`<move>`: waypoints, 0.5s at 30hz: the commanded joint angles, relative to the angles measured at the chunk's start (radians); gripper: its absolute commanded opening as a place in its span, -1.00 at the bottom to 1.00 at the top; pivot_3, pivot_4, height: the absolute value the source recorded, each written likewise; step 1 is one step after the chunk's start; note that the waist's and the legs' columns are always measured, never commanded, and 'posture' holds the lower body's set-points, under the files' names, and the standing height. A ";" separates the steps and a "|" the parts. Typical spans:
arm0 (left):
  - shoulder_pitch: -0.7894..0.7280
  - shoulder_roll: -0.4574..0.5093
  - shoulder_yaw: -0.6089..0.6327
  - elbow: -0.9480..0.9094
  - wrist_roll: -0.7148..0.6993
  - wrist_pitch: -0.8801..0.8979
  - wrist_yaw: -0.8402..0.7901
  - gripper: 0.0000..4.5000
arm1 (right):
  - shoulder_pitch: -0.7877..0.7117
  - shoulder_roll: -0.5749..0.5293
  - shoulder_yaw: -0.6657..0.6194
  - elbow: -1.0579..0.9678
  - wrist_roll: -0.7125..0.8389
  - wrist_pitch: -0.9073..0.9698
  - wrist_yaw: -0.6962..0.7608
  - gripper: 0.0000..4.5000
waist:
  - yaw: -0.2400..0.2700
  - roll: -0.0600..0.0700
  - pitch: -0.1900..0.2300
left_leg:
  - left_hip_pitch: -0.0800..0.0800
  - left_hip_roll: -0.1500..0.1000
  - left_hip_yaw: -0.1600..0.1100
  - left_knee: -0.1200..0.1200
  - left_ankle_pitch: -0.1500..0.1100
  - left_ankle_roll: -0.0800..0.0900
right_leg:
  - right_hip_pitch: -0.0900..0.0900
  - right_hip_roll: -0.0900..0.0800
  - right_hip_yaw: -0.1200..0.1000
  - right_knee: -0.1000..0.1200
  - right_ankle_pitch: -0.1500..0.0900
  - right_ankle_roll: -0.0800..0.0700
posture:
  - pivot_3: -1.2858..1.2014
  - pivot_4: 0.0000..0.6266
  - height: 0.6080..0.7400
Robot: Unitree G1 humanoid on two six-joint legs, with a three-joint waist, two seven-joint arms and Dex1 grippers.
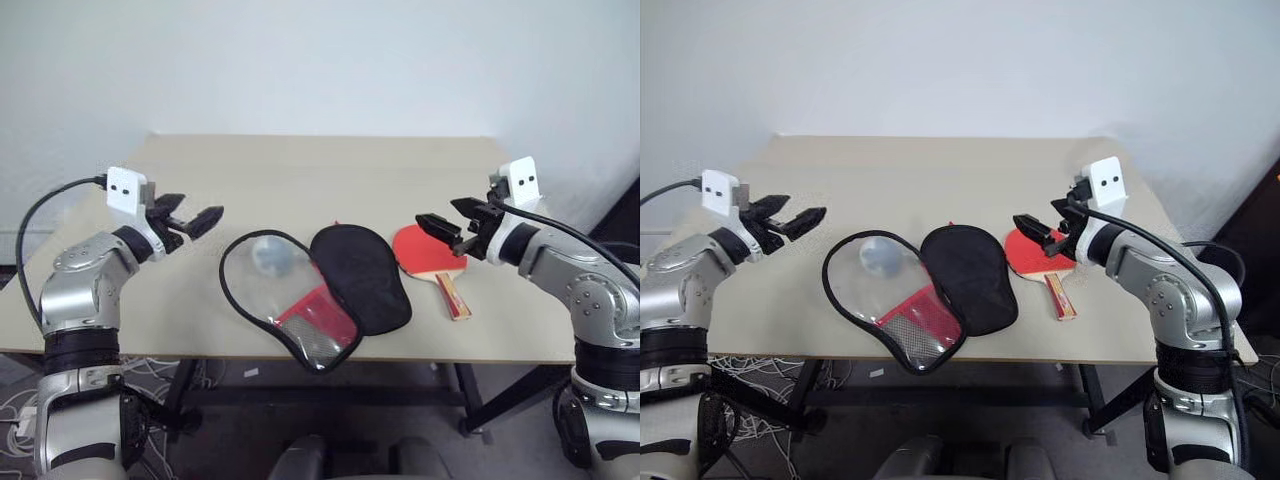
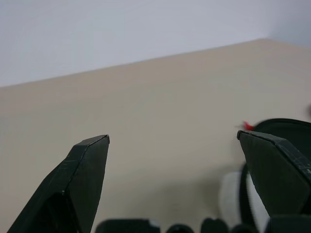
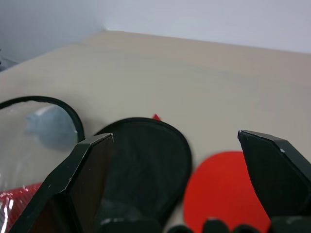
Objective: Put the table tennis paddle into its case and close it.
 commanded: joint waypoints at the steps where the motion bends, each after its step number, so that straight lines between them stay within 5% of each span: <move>1: -0.029 0.036 0.019 -0.002 0.003 -0.007 -0.005 1.00 | -0.031 0.028 -0.006 -0.004 -0.011 -0.045 -0.017 0.99 | 0.000 0.000 0.000 | 0.000 0.000 0.000 0.000 0.000 0.000 | 0.000 0.000 0.000 0.000 0.000 0.000 | 0.03 -1.00 0.99; 15: -0.177 0.063 -0.047 0.162 0.052 -0.101 -0.118 1.00 | 0.031 0.043 -0.061 -0.101 0.009 0.026 -0.086 0.99 | -0.002 -0.001 0.000 | 0.000 -0.001 0.001 0.000 0.000 0.000 | 0.000 0.000 0.000 0.000 0.000 0.000 | 0.03 -1.00 0.99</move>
